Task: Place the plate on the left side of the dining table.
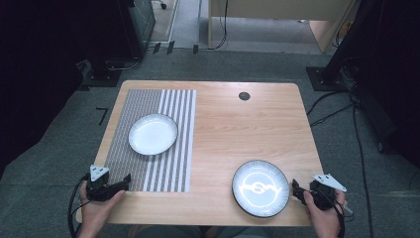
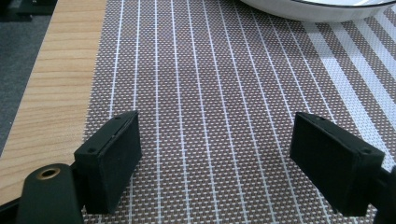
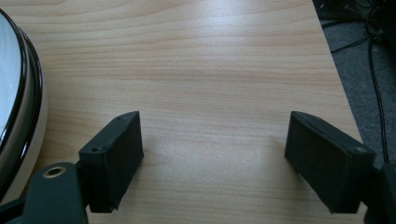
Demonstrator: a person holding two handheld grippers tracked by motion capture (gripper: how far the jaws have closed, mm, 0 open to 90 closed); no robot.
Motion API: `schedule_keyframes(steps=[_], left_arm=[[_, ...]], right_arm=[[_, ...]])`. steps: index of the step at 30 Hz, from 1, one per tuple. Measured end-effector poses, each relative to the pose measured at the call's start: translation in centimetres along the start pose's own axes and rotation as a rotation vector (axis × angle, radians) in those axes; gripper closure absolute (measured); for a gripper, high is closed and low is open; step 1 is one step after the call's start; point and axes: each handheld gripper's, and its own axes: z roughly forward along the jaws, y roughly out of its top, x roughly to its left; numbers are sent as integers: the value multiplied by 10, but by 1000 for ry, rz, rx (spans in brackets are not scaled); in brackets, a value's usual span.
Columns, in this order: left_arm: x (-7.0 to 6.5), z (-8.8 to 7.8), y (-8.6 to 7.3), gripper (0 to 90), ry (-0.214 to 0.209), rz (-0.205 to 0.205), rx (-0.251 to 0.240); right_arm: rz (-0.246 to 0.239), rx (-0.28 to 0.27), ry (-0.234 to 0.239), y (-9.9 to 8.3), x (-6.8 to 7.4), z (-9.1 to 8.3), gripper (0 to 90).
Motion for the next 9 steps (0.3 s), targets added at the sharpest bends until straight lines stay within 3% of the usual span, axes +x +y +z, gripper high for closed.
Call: schedule_keyframes(steps=[9], left_arm=[[1, 0, 0, 163, -8, -5, -3]], right_arm=[[-7, 4, 8, 0, 0, 1, 160]])
